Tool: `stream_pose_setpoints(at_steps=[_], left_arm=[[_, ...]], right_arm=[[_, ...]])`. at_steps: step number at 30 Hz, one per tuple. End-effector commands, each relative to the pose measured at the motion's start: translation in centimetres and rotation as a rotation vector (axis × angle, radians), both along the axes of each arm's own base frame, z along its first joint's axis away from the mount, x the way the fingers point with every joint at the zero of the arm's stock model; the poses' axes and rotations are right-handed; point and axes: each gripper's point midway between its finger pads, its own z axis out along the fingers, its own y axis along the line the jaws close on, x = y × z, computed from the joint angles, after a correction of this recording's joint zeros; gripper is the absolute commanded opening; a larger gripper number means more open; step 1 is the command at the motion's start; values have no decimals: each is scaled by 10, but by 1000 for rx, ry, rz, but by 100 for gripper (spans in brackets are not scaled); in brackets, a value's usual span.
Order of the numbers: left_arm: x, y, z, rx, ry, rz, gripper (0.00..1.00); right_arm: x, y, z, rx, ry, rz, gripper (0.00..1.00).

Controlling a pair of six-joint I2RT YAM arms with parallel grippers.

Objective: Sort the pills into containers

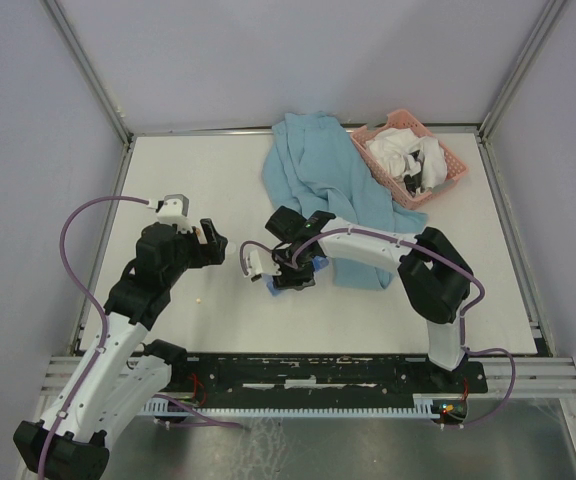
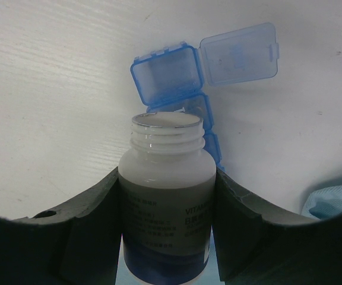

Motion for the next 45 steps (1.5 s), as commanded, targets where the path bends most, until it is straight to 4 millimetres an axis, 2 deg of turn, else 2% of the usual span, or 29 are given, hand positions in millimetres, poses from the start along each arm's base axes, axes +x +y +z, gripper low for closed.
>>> stream_pose_setpoints(at_steps=[1, 45], left_arm=[[3, 6, 9, 39, -37, 2, 90], [4, 6, 8, 33, -36, -1, 90]], right_arm=[[7, 10, 10, 10, -43, -6, 9], [8, 13, 13, -71, -132, 17, 9]])
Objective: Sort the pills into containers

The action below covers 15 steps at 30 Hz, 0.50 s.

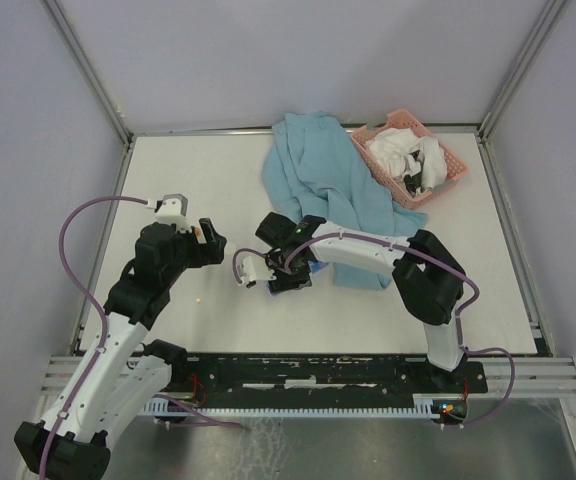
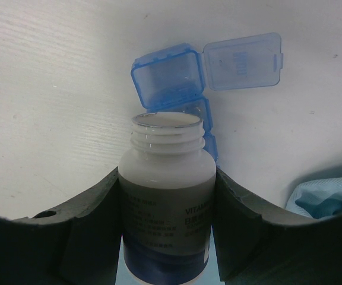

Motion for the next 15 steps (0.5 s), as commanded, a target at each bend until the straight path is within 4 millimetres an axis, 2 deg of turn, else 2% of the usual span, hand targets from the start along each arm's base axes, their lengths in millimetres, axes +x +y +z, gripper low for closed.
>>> stream_pose_setpoints(at_steps=[1, 15], left_arm=[[3, 4, 8, 35, -36, -8, 90], [3, 6, 9, 32, -39, 0, 90]], right_arm=[[8, 11, 12, 14, -48, 0, 9], [9, 13, 12, -26, -100, 12, 9]])
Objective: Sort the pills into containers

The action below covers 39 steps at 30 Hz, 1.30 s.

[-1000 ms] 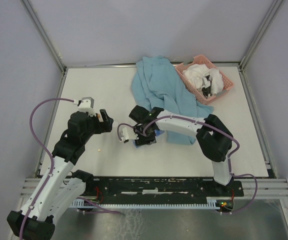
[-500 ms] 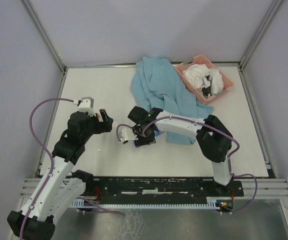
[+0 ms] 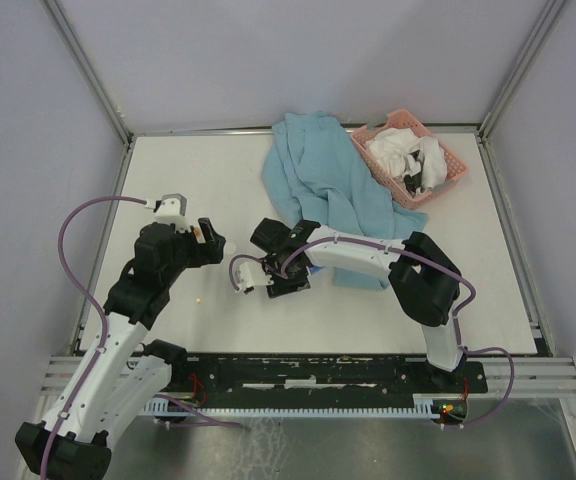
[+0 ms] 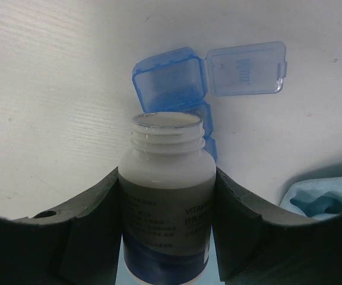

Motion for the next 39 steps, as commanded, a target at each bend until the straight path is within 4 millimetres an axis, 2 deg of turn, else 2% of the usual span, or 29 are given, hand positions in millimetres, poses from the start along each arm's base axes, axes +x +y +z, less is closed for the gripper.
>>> stream_pose_setpoints(at_steps=[1, 39], left_arm=[[2, 4, 9, 32, -39, -9, 90], [2, 3, 9, 26, -37, -17, 90]], right_arm=[[11, 11, 14, 13, -62, -1, 9], [13, 11, 15, -53, -148, 30, 10]])
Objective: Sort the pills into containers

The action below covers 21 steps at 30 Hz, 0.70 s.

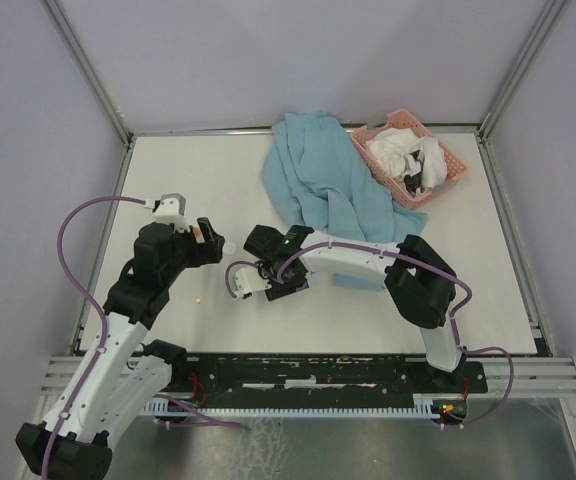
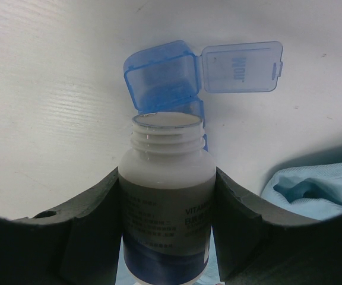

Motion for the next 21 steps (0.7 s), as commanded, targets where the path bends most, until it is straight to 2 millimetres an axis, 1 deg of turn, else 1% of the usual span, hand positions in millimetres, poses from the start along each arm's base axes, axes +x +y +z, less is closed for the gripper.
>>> stream_pose_setpoints(at_steps=[1, 21], left_arm=[[2, 1, 9, 26, -36, -25, 90], [2, 1, 8, 24, -34, -26, 90]], right_arm=[[9, 10, 12, 15, -50, 4, 10], [10, 12, 13, -1, -78, 13, 10]])
